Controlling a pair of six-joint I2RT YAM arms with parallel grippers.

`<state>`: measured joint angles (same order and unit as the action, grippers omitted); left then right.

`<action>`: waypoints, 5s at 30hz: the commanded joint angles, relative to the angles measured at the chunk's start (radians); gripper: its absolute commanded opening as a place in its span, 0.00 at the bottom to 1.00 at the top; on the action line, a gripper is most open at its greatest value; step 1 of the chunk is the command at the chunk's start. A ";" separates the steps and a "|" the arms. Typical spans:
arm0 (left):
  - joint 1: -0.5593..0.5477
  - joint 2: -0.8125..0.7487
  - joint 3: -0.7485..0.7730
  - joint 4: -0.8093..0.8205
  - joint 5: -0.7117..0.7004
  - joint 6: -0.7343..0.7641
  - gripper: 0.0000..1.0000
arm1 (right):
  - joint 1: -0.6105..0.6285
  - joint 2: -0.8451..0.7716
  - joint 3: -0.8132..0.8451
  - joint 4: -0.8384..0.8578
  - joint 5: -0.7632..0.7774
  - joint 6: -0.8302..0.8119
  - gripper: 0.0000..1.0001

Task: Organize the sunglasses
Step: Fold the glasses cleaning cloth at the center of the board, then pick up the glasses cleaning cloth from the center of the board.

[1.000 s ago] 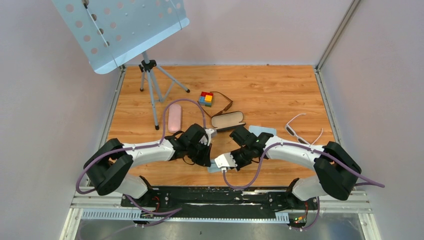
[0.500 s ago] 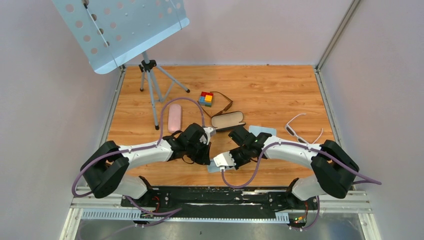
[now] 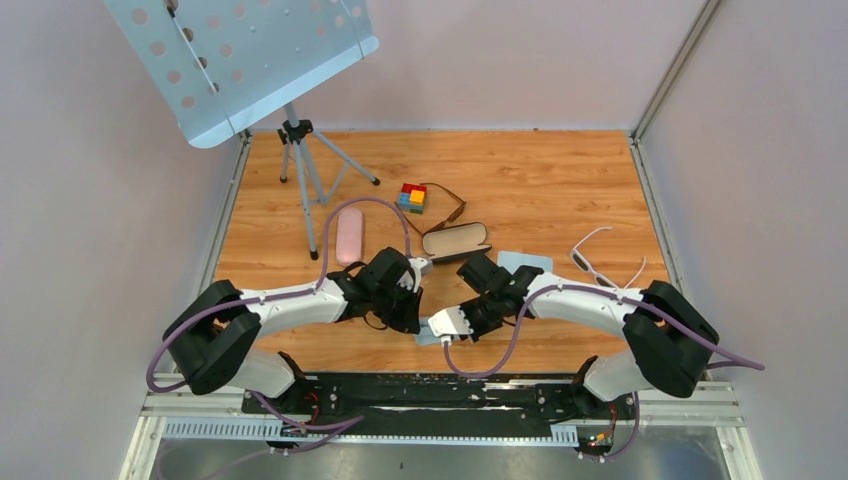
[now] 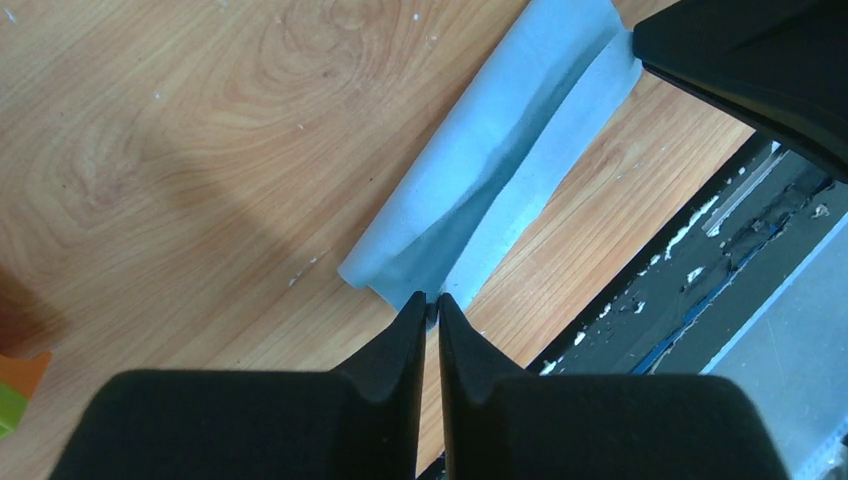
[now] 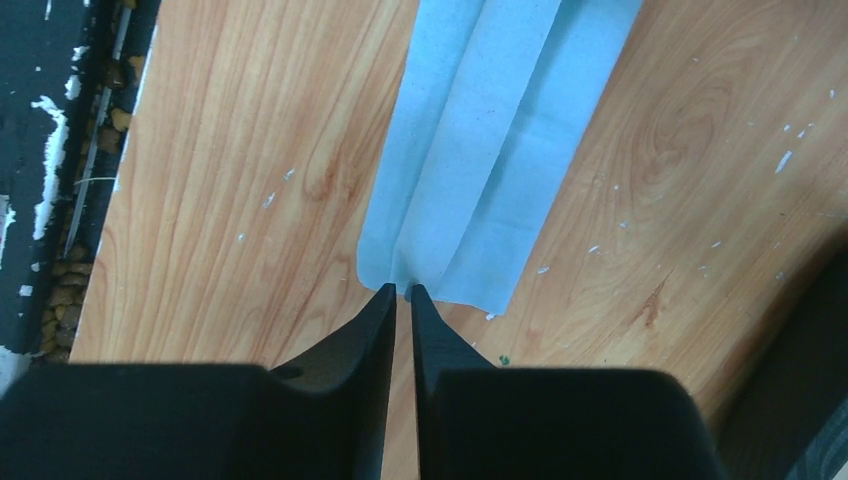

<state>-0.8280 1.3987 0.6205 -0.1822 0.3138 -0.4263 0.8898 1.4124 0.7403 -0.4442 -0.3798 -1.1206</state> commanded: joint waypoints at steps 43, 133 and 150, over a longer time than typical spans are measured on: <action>0.048 0.112 0.109 -0.070 -0.098 0.086 0.46 | -0.213 0.192 0.214 -0.137 -0.277 -0.009 0.37; 0.052 0.168 0.092 -0.092 -0.038 0.092 0.00 | -0.152 0.282 0.259 -0.188 -0.115 -0.001 0.01; 0.052 0.156 0.215 -0.015 -0.082 0.066 0.00 | -0.276 0.231 0.418 -0.249 -0.020 0.017 0.00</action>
<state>-0.7811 1.5158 0.7563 -0.2195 0.2562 -0.3695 0.6727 1.6299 1.0908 -0.6285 -0.4355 -1.1099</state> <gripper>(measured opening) 0.004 0.006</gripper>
